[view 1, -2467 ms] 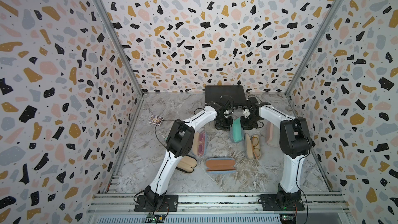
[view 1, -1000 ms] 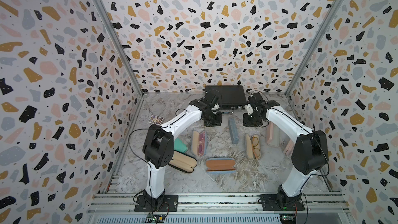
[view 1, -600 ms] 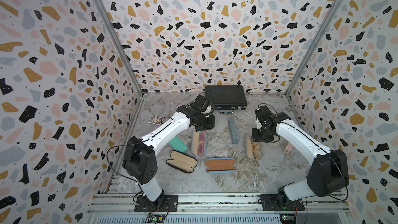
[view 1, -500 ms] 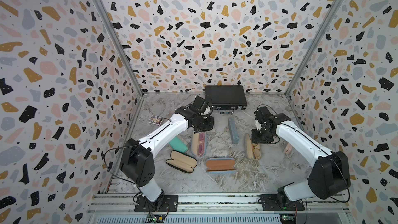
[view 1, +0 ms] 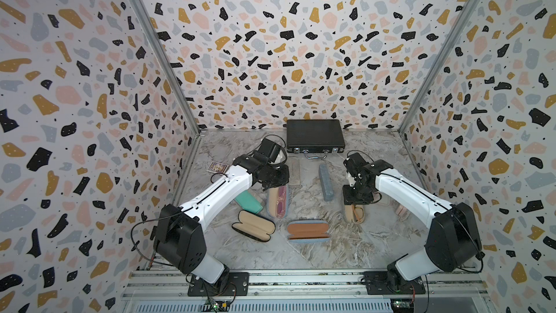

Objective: Close the glasses case
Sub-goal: Move the glasses case to the center of the board.

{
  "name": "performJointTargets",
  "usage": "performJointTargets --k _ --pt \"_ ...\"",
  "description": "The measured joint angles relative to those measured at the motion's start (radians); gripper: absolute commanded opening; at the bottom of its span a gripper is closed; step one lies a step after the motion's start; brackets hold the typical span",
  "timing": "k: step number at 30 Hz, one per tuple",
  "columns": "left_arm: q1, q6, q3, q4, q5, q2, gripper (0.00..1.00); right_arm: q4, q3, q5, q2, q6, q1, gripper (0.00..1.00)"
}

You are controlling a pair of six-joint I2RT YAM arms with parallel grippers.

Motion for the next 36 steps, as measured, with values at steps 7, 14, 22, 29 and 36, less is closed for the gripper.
performJointTargets --k 7,14,22,29,36 --pt "0.005 -0.002 -0.016 0.010 0.004 0.000 0.08 0.031 0.000 -0.005 0.080 0.022 0.008 0.47" --pt "0.011 -0.002 -0.026 0.021 0.010 0.000 0.08 0.066 0.000 -0.014 0.131 0.032 0.010 0.41" --pt "0.014 -0.002 -0.029 0.030 0.018 0.011 0.07 0.085 0.018 -0.015 0.188 0.032 0.011 0.28" --pt "0.015 -0.002 -0.029 0.032 0.026 0.026 0.07 0.088 0.041 -0.012 0.214 0.027 0.011 0.15" --pt "0.018 -0.002 -0.029 0.032 0.030 0.045 0.07 0.087 0.096 -0.003 0.252 0.009 0.011 0.11"
